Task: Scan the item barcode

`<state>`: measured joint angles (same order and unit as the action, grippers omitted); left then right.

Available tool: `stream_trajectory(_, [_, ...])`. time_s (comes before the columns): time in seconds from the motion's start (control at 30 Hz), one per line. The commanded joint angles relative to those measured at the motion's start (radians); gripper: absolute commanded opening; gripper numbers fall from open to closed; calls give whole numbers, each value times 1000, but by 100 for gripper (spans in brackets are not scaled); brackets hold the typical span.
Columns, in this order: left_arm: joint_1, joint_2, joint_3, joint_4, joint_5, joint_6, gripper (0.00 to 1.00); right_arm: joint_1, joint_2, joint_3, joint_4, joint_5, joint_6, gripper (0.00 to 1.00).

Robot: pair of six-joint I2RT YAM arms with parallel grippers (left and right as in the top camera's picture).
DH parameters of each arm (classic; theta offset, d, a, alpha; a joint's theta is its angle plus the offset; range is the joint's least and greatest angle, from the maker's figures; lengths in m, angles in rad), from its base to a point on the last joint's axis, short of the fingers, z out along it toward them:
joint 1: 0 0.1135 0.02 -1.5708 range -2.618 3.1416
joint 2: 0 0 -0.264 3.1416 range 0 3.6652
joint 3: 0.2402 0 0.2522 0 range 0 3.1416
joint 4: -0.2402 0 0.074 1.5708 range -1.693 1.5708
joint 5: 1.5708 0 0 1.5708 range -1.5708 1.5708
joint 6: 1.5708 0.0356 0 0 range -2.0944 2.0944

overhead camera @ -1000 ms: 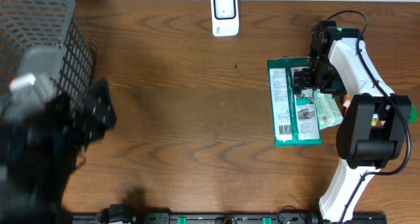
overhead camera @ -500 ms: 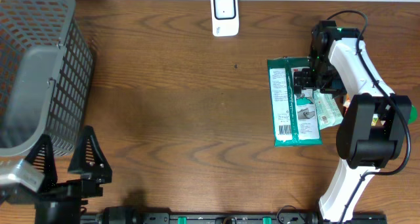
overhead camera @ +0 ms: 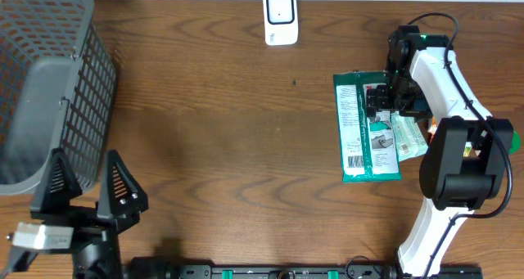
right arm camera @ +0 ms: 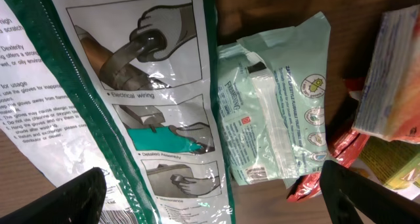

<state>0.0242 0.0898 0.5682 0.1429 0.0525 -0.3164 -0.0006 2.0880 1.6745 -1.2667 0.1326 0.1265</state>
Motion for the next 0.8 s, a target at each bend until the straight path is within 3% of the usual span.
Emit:
stream_trajectory(0.0, [-4,-48,-83,68,-5,9,87,9,8,12,-1,12,18,99])
stream_trajectory(0.33, [-4,-88,-292,220,-21,10,87,9,8,12,-1,12,18,99])
stream_trajectory(0.77, [-3,-88,-504,233,-65,10,87,9,8,12,-1,12,18,99])
